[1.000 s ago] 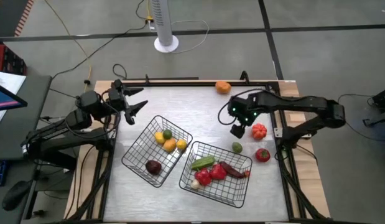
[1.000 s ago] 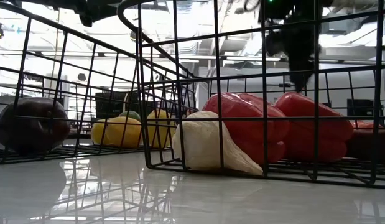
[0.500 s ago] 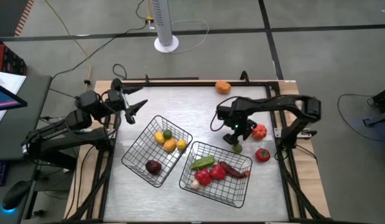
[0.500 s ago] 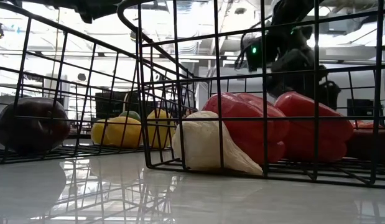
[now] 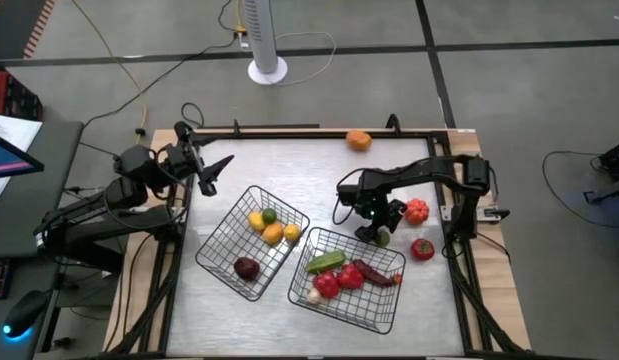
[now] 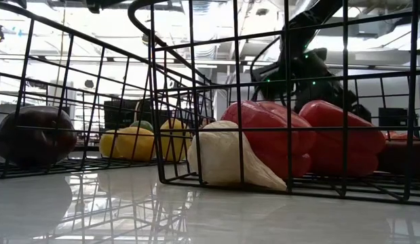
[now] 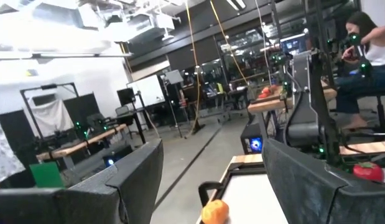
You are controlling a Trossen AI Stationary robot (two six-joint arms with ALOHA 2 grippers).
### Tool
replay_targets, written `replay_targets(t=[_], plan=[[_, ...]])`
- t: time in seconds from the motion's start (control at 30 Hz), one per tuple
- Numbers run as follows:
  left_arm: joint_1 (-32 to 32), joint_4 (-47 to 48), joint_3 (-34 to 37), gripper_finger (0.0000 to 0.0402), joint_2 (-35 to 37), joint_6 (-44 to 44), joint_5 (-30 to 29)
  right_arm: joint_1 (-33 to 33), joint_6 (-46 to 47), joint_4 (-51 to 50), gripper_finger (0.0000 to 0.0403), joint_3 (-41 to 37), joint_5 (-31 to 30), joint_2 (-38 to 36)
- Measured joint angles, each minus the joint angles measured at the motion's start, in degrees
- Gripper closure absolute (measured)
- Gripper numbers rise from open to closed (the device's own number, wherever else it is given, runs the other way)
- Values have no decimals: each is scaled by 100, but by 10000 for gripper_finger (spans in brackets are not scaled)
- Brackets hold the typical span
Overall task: Sort produce into baskets
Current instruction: Put the lime into the left wire basket
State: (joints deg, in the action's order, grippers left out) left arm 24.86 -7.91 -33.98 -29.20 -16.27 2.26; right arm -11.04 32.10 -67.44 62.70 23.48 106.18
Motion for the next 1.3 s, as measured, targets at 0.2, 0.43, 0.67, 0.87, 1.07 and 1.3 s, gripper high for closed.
replay_targets(t=[0.2, 0.43, 0.67, 0.87, 1.07, 1.3], plan=[[0, -10, 0, 140, -1, -20, -2, 15, -266, 10, 139, -7, -266, 106], [0, 43, 0, 140, -1, 48, -4, -107, -742, 4, 215, 167, -428, 100], [0, 61, 0, 140, -1, 140, -4, -169, -1165, -896, 201, 1920, -1575, 100], [0, 167, 0, 140, -1, 174, -4, 62, -1524, -393, 188, 3677, -1770, 34], [0, 223, 0, 140, -1, 189, -5, 548, -2292, 1335, 192, 4194, -1303, 32], [0, 211, 0, 140, 1, 347, -6, 886, -2980, 2761, 171, 4192, -988, 464]])
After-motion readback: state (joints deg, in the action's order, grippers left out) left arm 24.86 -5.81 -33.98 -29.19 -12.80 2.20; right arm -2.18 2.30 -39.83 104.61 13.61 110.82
